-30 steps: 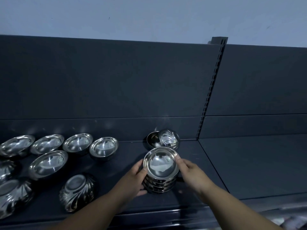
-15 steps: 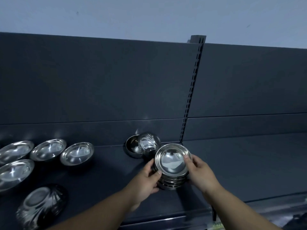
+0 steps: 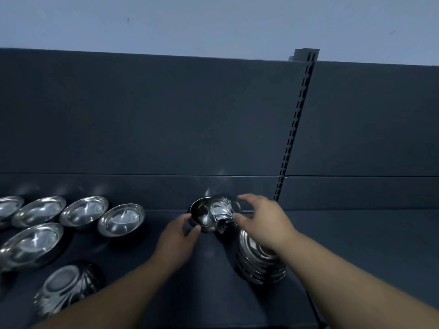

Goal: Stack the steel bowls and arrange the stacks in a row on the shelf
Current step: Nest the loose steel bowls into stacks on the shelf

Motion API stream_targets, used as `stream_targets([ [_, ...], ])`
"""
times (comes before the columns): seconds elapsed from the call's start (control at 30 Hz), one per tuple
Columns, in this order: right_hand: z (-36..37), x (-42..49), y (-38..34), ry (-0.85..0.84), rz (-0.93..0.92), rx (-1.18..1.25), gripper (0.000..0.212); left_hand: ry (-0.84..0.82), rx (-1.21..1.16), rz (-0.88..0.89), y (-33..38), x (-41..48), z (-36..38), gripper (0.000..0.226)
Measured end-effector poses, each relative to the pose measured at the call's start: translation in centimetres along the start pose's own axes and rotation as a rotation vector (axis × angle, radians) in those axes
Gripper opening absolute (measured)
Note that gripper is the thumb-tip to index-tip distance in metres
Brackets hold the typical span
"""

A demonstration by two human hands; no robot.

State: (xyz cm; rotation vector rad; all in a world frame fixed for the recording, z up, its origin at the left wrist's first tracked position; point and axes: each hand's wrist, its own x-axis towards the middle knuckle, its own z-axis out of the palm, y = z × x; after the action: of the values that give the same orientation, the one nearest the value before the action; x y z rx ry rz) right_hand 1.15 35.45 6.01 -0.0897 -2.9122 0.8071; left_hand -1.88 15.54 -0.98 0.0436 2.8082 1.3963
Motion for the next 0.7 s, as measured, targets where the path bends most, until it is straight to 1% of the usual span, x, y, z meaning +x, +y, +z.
stream_targets([
  [0.07, 1.2, 1.4, -1.4, -0.054, -0.007, -0.046, 0.060, -0.032, 0.053, -0.019, -0.7, 1.5, -1.0, 0.048],
  [0.2, 3.7, 3.8, -3.4, -0.100, 0.087, -0.038, 0.071, -0.125, 0.062, -0.108, -1.9, 4.2, -2.2, 0.061],
  [0.3, 5.5, 4.9, -4.2, -0.118, 0.192, -0.012, 0.076, -0.188, -0.049, -0.177, -2.7, 5.8, -2.3, 0.061],
  [0.37, 7.9, 6.5, -5.1, -0.102, 0.305, -0.009, 0.077, -0.299, -0.146, -0.198, -4.8, 8.6, -2.1, 0.062],
  [0.47, 8.9, 6.7, -4.5, -0.084, 0.389, -0.046, 0.078, -0.377, -0.313, -0.267, -4.9, 9.5, -0.9, 0.065],
  [0.57, 9.0, 6.6, -4.2, -0.083, 0.406, -0.059, 0.080, -0.424, -0.428, -0.354, -3.9, 9.3, 0.0, 0.065],
  [0.7, 9.4, 6.9, -4.5, -0.077, 0.400, -0.091, 0.077, -0.473, -0.494, -0.393, -3.7, 9.4, 0.8, 0.059],
])
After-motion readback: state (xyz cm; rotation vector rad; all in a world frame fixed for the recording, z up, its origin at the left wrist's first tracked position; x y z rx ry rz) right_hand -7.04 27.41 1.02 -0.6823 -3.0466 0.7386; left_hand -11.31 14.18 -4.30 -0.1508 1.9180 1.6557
